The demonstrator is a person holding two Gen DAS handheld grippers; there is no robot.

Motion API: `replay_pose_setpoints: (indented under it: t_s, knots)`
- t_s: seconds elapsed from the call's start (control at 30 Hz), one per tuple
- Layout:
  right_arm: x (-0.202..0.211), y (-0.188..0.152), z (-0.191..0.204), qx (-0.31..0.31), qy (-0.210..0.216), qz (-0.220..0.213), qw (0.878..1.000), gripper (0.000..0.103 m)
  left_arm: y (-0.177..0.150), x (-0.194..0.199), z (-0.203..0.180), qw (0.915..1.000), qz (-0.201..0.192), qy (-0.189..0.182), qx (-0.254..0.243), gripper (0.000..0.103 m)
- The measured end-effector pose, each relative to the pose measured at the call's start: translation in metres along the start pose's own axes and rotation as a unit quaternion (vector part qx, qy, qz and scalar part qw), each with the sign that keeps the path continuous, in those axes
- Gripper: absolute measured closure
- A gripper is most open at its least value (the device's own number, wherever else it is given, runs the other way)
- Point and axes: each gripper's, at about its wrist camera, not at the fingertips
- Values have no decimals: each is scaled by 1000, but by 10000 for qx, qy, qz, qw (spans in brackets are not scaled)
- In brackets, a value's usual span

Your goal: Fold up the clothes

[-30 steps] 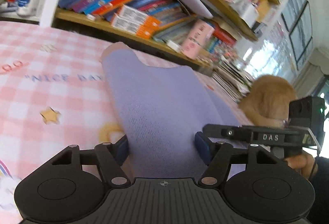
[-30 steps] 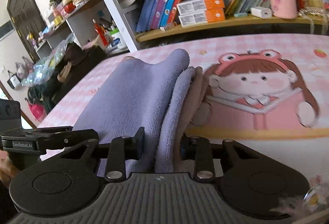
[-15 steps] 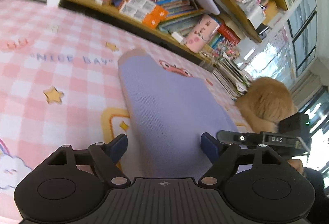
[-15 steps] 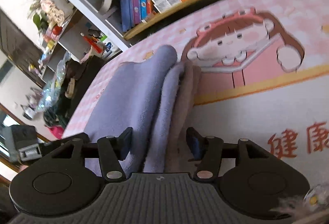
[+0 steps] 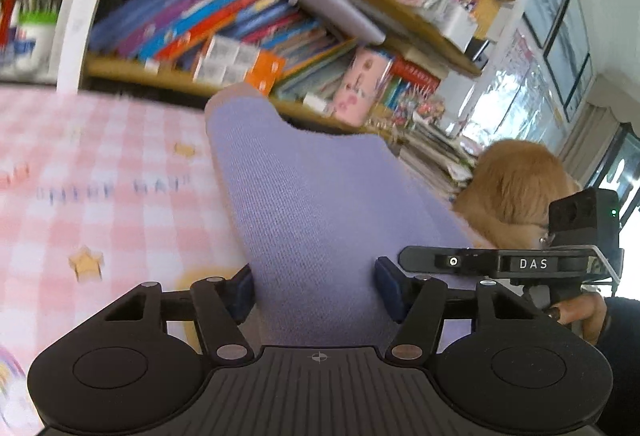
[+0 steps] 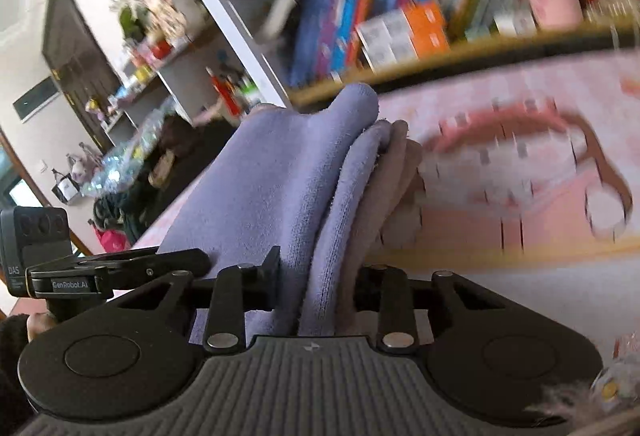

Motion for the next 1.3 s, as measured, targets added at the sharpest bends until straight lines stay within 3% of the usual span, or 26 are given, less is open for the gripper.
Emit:
replay_pose_setpoints:
  t_s: [0.2,0.53,0.97,1.07,1.3]
  knots:
    - [-32,43,-1,371,-84,-310,9988,75,42,-17,22,9995,-218,100,-224,42]
    - [-114,112,-37,182,-212,-257,9993,75,93,-76,86,9987,-363,323,-156,41]
    - [-187,130,-90,-363,-284,84,9989,74,101,-137,147,9974,-253,515,439,41]
    - [-194,133,-105,-703,-90,83,9974,73,104,-139,155,9969,-267,437,599,41]
    - [-198,135,-105,-662,-192,52,9976,70,104,-146,168,9947,-302,396,896,36]
Point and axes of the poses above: each gripper's, at about its wrist camera, not at the fingertips, and x roughly against the way its jaws point, z to its left, y to its top, and after that the axes turned 3 degrees about -y, right-handed
